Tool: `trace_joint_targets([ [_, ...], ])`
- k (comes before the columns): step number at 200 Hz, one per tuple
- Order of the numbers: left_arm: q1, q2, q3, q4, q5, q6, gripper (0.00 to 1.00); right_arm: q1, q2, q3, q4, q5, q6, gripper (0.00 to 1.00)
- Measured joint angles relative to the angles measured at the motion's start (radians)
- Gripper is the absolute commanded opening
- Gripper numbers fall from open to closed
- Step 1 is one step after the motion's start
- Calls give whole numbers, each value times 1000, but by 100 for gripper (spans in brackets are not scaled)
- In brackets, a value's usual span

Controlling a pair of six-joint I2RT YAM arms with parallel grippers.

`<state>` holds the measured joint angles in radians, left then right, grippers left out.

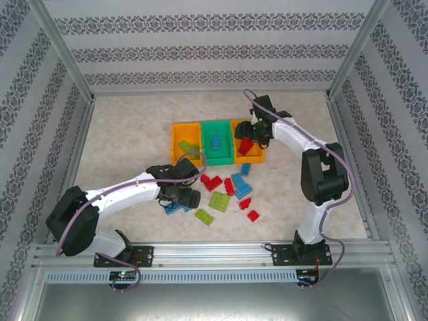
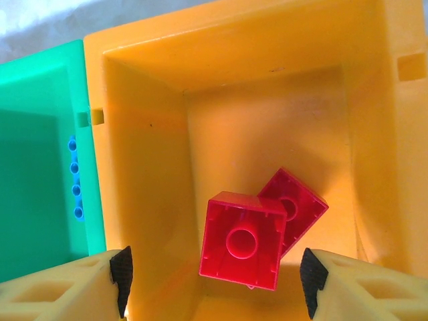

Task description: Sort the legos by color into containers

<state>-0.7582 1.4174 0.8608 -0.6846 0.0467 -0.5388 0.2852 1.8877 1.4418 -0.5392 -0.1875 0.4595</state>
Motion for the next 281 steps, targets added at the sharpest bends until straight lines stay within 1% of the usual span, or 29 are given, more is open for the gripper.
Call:
trace_joint_targets([
  [49, -2, -64, -37, 0, 5, -9, 85, 0, 0, -5, 2, -5, -4, 71],
  [82, -2, -68, -41, -18, -9, -2, 85, 0, 0, -9, 8, -5, -4, 71],
  [118, -2, -75, -86, -48, -33, 0, 83, 0, 0, -11, 9, -5, -4, 72],
  [146, -2, -138, -125, -65, -33, 9, 80, 0, -2, -19, 10, -5, -11, 73],
  [177, -2, -183, -127, -67, -60, 9, 78, 0, -3, -26, 10, -9, -15, 74],
  [208, -2, -169, -130, -68, -78, 9, 78, 0, -4, -26, 10, -13, -15, 75],
  [252, -2, -81, -129, -69, -81, 12, 78, 0, -4, -26, 10, -13, -15, 75],
  [281, -2, -56, -124, -69, -90, 24, 78, 0, -4, -26, 10, -13, -15, 76],
])
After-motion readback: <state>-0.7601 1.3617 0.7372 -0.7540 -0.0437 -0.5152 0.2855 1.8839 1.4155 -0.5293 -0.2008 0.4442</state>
